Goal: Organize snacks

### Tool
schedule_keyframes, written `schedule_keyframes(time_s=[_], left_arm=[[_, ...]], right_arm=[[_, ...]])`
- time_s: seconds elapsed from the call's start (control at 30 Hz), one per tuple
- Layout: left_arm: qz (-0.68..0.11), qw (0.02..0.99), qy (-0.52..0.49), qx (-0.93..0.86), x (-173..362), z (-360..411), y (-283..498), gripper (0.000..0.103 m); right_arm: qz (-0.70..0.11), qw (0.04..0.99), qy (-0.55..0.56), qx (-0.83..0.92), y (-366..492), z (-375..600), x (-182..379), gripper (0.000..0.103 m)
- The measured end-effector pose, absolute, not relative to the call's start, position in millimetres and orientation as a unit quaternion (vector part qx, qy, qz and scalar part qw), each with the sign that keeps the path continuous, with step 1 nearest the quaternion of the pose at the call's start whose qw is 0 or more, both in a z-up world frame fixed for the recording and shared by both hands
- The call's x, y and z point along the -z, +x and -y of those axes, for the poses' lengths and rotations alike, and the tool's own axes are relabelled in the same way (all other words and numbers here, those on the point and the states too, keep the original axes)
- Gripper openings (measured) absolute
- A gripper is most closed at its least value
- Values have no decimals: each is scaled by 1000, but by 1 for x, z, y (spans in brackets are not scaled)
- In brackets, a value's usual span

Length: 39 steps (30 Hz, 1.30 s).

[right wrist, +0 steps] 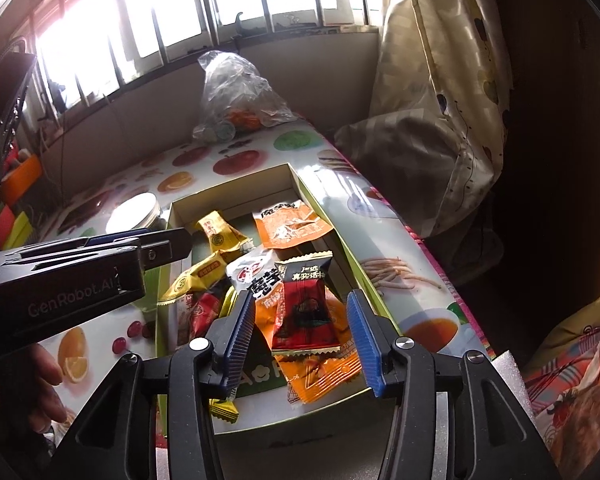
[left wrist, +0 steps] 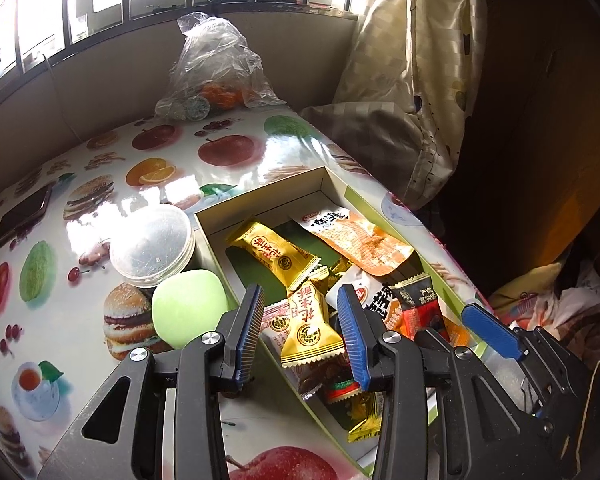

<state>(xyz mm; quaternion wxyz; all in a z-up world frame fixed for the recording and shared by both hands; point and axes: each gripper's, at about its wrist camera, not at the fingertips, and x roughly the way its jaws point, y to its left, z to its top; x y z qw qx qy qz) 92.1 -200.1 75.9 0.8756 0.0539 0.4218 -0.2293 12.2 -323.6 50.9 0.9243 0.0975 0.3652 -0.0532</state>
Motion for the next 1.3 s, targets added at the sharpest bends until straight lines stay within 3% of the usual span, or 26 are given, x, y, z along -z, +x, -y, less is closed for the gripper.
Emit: schedule_keyframes(time_s=[0.6,1.3], left_arm=[[-403,891,55,200,-77,158,43,40],[-440,878,66,176,-26,123,-1,40]], right_arm=[[-360,928,75,61,-15,305,-66,51],[-385,919,43,78,-55,278,-41,54]])
